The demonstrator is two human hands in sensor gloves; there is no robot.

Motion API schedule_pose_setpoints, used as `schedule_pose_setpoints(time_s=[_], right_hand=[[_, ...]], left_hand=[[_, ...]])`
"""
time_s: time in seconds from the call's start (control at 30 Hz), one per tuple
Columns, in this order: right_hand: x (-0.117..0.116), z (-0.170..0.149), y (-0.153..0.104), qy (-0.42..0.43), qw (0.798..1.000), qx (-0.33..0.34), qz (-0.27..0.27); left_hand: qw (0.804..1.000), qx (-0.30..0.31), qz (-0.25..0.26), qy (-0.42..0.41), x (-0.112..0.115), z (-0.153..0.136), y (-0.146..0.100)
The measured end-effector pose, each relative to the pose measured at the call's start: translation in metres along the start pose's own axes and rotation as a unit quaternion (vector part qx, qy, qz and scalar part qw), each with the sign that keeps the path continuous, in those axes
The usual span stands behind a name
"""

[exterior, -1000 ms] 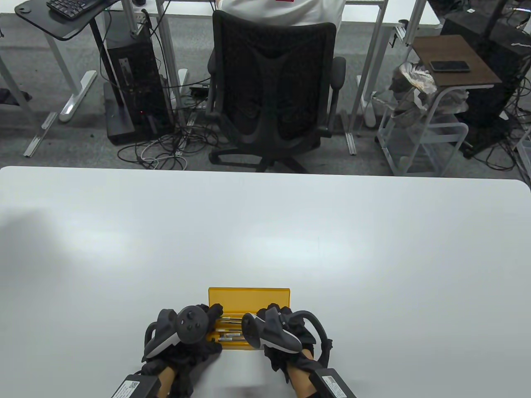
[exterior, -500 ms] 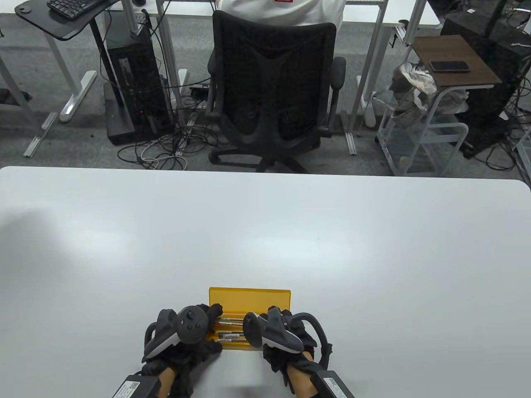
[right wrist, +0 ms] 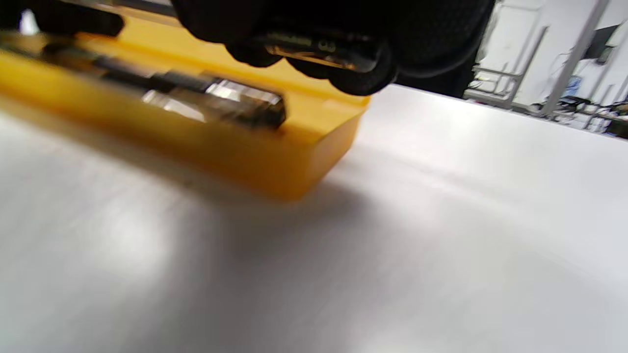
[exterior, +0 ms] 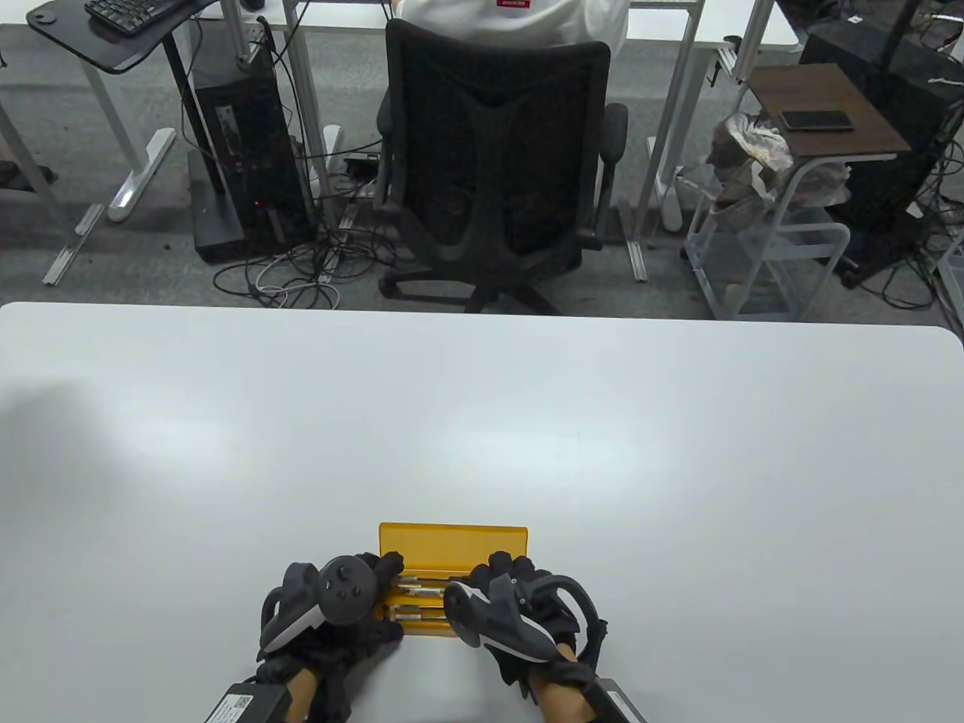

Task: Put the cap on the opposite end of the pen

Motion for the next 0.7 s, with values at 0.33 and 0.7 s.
schedule_pose_setpoints(time_s=[0.33, 0.7], right_hand=[[0.033, -0.046, -0.014, 0.263, 0.96, -0.059, -0.075], [0.049, 0.005, -0.022, 0.427, 0.901, 0.073, -0.035]], left_hand=[[0.999, 0.026, -0.001, -0.047, -0.024, 0.0, -0.02], [0.855, 0.072, 0.157, -0.489, -0.056, 0.014, -0.052]])
Point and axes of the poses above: the tracker on the back of each hand, its own z axis roughly to the thumb side, its own y axis roughly from the wrist to the fingertips, x = y × z, the point moved 5 cm from there along y, roughly from the wrist to the fingertips, and after that the axes turned 5 degrees about x, right-handed, at the moved point
